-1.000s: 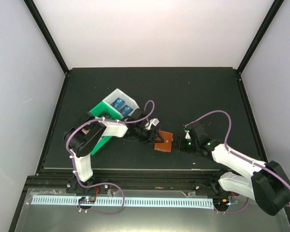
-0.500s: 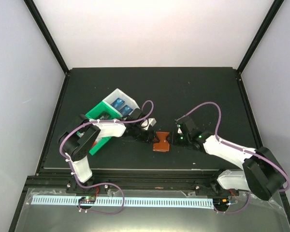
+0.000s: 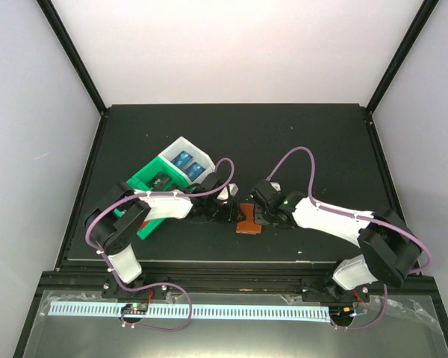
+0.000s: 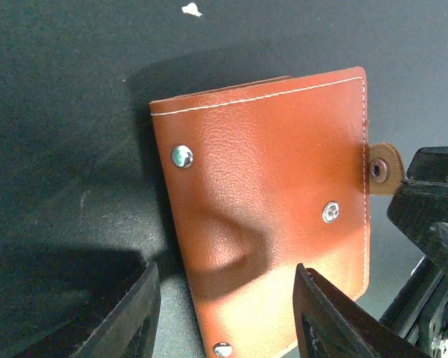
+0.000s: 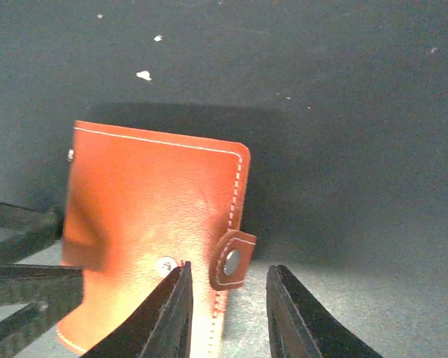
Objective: Put the credit cards into the card holder
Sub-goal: Close the card holder at the center of the board.
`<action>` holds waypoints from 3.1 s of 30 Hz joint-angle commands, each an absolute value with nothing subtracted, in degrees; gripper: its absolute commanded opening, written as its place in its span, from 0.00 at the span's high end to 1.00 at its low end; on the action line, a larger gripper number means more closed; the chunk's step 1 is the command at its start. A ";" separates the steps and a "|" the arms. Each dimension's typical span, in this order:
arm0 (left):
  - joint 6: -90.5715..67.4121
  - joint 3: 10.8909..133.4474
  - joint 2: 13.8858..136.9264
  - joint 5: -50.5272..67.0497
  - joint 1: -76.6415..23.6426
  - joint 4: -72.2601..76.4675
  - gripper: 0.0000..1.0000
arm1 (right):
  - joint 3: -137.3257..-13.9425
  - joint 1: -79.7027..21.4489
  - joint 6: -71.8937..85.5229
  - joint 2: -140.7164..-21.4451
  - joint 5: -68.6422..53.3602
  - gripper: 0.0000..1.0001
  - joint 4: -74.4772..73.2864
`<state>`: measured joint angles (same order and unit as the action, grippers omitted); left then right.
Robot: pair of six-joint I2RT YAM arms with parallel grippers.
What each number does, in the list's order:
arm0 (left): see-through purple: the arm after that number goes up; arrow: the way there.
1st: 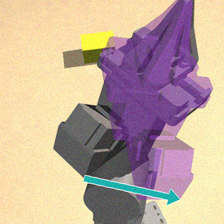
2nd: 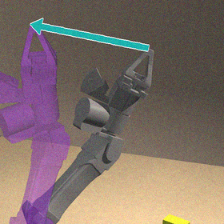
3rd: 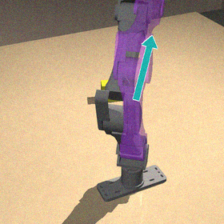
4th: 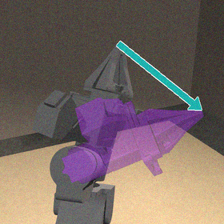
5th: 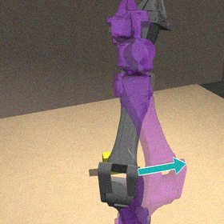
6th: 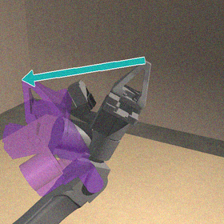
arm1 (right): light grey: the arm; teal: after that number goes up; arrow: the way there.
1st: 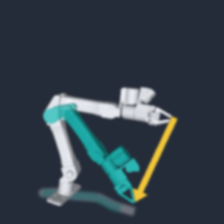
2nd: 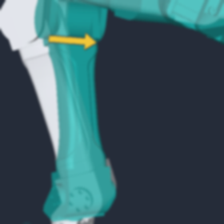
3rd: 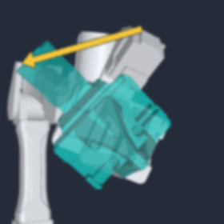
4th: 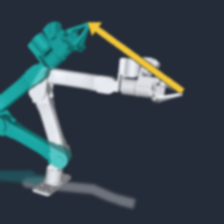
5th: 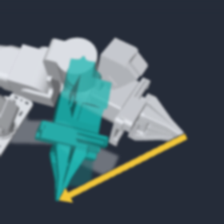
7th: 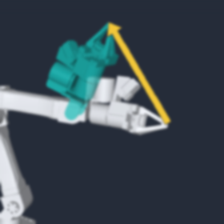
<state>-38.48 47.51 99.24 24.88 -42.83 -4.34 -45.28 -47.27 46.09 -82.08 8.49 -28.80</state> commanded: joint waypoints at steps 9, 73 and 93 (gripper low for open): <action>-43.42 42.37 98.79 23.51 -43.33 -3.00 0.49 | -49.01 -48.72 46.74 -85.75 15.69 0.93 -32.34; -48.92 27.60 94.11 23.51 -43.99 12.47 0.75 | -49.61 -48.26 25.92 -89.70 -3.74 0.99 -29.49; -49.66 26.65 95.22 24.06 -43.95 14.11 0.80 | -47.71 -48.19 31.12 -90.19 -9.39 0.99 -23.78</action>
